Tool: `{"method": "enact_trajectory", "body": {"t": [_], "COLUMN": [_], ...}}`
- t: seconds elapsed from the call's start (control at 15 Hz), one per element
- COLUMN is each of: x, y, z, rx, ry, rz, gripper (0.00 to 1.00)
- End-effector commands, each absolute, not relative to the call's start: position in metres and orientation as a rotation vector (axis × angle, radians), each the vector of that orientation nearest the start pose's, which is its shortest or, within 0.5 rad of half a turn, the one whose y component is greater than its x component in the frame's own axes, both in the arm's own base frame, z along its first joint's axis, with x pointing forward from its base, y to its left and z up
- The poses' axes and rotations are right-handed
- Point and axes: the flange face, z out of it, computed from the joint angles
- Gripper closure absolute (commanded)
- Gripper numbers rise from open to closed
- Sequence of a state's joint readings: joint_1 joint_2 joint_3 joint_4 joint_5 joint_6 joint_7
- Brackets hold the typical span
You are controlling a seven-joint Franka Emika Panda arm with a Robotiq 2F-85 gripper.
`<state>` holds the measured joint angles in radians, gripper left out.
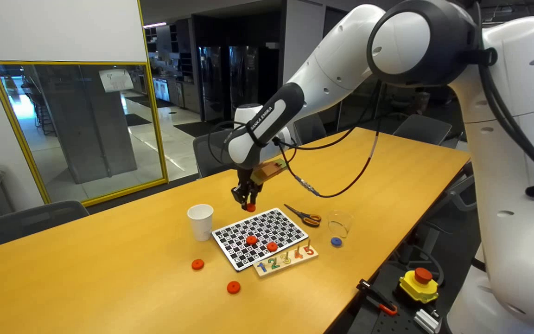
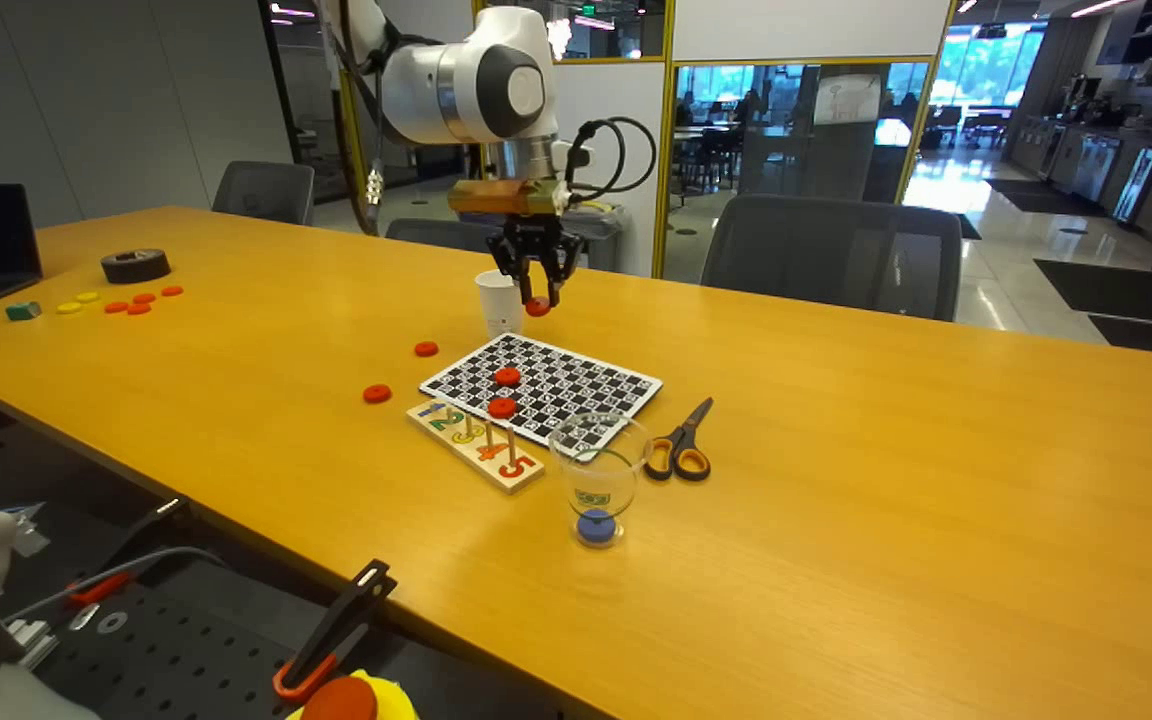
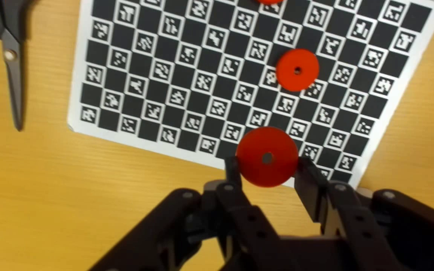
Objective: Put the blue object in the colourless cup then put the orange objects in the white cup
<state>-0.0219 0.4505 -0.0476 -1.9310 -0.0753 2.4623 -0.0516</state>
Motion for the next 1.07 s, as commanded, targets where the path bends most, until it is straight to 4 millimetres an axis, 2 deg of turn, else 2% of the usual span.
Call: {"method": "enact_trajectory", "body": {"t": [0.0, 0.2, 0.4, 1.0], "x": [0.674, 0.7, 0.72, 0.748], "y": [-0.004, 0.023, 0.04, 0.066], "z": [0.261, 0.261, 0.264, 0.27], "rx": [-3.22, -3.217, -3.21, -3.201], "ry": [-0.107, -0.16, -0.201, -0.264], "rz": [-0.18, -0.222, -0.25, -0.229], "gripper": [0.77, 0.77, 0.77, 0.77]}}
